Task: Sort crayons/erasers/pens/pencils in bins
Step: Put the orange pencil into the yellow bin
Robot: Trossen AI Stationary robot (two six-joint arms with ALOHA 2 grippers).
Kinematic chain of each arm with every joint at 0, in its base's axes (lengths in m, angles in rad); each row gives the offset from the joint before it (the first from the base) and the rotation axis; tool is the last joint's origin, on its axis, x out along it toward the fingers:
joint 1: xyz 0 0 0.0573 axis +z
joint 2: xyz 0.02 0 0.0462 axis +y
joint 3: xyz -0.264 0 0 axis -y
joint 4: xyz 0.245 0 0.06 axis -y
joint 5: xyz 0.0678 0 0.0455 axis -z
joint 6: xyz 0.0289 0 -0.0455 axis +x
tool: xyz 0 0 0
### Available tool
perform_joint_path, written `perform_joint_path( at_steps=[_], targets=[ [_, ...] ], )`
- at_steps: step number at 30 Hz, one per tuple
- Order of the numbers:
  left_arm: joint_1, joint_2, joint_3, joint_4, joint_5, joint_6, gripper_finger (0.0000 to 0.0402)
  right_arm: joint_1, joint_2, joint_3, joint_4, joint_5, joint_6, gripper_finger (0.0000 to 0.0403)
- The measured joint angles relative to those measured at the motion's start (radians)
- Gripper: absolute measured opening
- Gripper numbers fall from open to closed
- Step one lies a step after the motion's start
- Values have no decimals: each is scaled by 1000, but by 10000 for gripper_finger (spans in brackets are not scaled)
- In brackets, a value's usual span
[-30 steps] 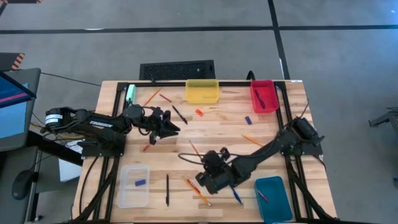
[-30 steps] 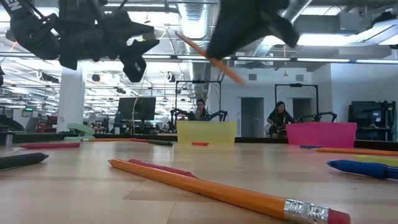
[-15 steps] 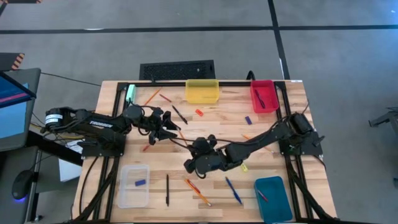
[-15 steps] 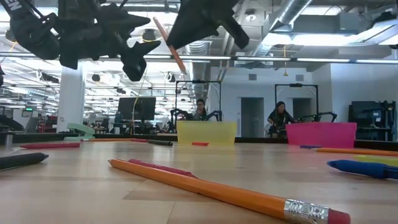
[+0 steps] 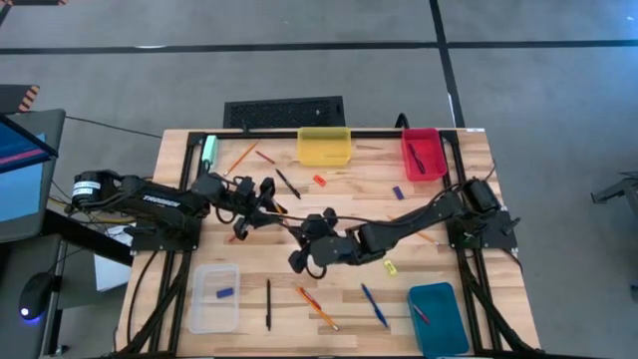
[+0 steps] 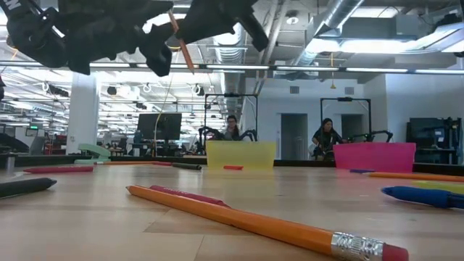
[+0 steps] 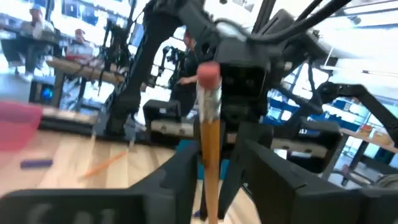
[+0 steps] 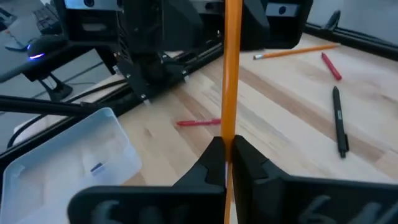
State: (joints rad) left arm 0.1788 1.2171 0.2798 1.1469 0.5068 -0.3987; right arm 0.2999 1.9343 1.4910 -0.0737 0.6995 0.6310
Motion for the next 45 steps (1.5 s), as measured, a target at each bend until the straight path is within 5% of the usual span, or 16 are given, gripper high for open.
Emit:
perform_joint_path(
  at_steps=[8,13,22,26,30,36,43,45],
  targets=[
    [0,0,0,78,5,12,18,0,0,0,82,4,-81,18],
    [0,0,0,129,4,2,17,-1,1,0,113,8,-106,41],
    [0,0,25,125,-15,29,10,-1,1,0,68,6,-108,173],
    [0,0,67,4,-18,86,13,5,-11,0,-13,5,-109,242],
    [1,0,122,-169,-64,156,12,26,-75,1,-165,9,-111,266],
    [43,0,285,-535,-88,262,12,83,-150,-35,-477,40,-40,207],
    [128,48,581,-1120,-283,488,12,153,-224,-263,-427,134,6,26],
    [159,98,671,-1213,-304,516,13,152,-245,-331,-374,184,29,11]
  ],
)
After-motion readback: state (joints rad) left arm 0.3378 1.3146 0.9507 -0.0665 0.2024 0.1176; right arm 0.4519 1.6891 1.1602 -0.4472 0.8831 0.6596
